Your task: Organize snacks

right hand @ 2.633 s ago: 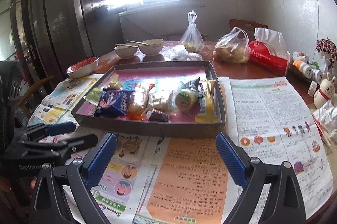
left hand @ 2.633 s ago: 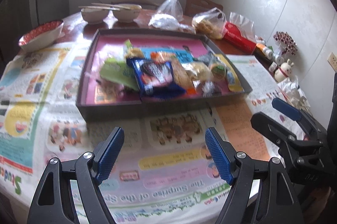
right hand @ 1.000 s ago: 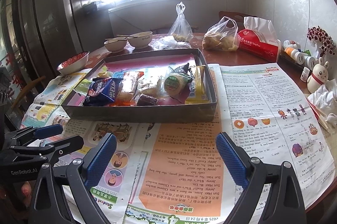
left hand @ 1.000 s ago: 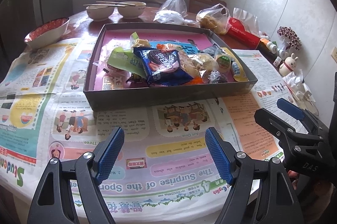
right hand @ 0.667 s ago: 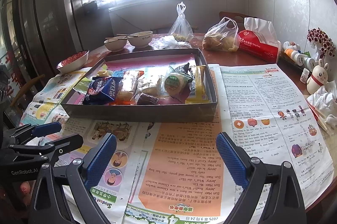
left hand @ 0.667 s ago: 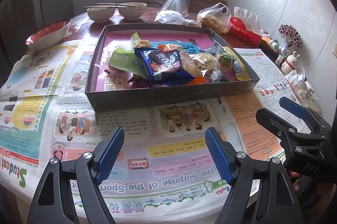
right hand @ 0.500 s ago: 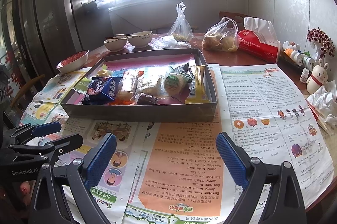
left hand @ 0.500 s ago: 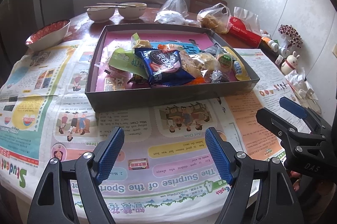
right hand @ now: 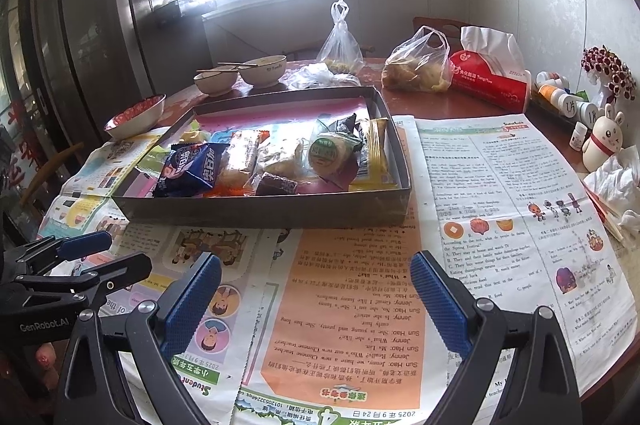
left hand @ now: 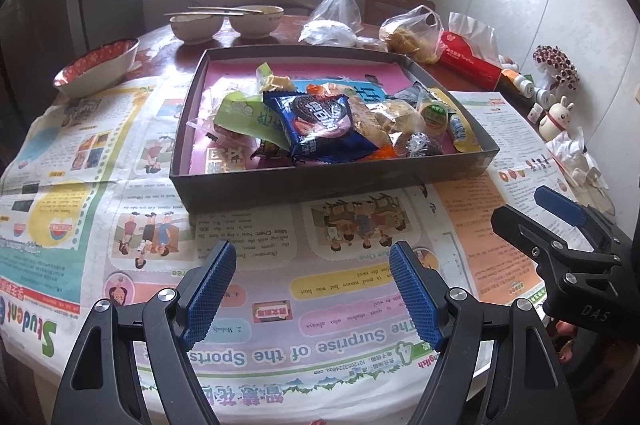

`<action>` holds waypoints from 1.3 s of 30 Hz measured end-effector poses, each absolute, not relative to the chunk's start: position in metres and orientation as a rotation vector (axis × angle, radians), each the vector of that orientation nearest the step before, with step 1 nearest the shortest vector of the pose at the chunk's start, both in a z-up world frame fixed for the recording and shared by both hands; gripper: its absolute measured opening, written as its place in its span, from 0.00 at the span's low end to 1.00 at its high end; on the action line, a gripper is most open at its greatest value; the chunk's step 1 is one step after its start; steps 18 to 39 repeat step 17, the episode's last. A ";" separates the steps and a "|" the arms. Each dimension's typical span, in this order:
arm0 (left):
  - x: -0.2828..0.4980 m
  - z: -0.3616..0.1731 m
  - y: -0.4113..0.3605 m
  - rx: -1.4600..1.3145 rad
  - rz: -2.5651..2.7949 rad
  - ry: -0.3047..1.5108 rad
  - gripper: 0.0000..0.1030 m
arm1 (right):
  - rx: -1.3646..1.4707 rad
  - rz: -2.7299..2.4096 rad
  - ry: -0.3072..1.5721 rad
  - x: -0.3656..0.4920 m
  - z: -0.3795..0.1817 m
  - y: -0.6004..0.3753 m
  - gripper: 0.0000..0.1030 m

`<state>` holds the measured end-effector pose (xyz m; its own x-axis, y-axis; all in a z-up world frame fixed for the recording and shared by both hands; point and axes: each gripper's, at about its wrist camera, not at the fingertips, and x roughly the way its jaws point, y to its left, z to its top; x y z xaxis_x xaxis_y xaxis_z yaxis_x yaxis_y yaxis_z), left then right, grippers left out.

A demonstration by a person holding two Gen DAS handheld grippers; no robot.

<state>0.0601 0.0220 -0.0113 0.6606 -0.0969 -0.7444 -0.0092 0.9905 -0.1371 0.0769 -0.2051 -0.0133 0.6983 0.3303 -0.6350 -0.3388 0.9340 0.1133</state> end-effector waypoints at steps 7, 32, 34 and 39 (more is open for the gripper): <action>0.062 -0.014 0.024 -0.135 -0.040 0.855 0.78 | -0.015 0.370 0.704 0.077 -0.013 -0.205 0.93; 0.063 -0.003 0.045 -0.171 -0.026 0.798 0.78 | 0.032 0.347 0.717 0.094 -0.011 -0.224 0.93; 0.063 -0.003 0.045 -0.171 -0.026 0.798 0.78 | 0.032 0.347 0.717 0.094 -0.011 -0.224 0.93; 0.063 -0.003 0.045 -0.171 -0.026 0.798 0.78 | 0.032 0.347 0.717 0.094 -0.011 -0.224 0.93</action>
